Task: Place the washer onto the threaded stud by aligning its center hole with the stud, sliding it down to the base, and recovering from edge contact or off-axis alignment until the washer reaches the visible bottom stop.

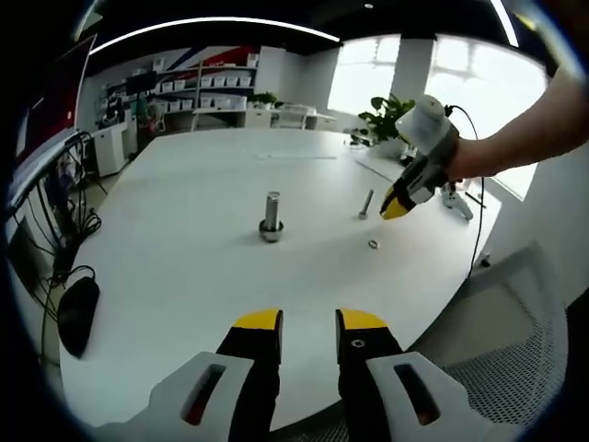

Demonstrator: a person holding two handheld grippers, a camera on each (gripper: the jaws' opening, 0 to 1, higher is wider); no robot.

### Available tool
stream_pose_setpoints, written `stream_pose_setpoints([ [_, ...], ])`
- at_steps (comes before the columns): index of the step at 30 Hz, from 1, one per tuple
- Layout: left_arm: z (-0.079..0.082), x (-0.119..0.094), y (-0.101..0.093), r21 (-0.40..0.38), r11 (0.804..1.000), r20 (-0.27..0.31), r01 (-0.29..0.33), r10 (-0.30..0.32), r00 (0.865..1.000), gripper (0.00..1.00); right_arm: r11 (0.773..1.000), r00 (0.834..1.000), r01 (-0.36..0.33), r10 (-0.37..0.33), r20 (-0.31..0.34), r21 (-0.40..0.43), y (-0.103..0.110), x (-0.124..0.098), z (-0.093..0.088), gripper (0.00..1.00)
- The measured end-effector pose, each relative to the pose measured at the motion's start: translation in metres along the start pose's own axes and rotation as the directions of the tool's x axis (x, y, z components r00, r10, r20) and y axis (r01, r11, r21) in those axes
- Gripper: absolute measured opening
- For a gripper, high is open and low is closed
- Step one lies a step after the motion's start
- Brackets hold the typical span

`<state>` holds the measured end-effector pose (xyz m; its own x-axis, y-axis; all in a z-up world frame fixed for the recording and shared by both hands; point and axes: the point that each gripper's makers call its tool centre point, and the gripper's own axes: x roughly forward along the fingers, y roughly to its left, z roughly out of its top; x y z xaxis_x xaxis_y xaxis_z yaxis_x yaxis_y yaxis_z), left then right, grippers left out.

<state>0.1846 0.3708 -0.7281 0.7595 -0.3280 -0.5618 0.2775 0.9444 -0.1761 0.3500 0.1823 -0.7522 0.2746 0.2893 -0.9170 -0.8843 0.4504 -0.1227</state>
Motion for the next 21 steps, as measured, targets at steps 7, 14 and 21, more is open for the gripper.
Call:
stream_pose_setpoints([
  [7,0.0,0.0,0.0,0.0,1.0,-0.002,-0.003,0.003,1.0,0.21,0.998,0.998,0.029,-0.026,0.054,-0.052,-0.013,-0.012,0.014,0.14],
  [14,-0.001,0.0,0.002,0.0,1.0,-0.007,-0.009,0.009,1.0,0.21,0.995,0.994,0.066,-0.059,0.095,-0.074,-0.023,-0.014,0.027,0.14],
  [21,-0.003,0.001,0.002,0.003,1.0,-0.014,-0.009,0.01,1.0,0.2,0.993,0.996,0.067,-0.061,0.07,-0.096,-0.028,-0.005,0.026,0.14],
])
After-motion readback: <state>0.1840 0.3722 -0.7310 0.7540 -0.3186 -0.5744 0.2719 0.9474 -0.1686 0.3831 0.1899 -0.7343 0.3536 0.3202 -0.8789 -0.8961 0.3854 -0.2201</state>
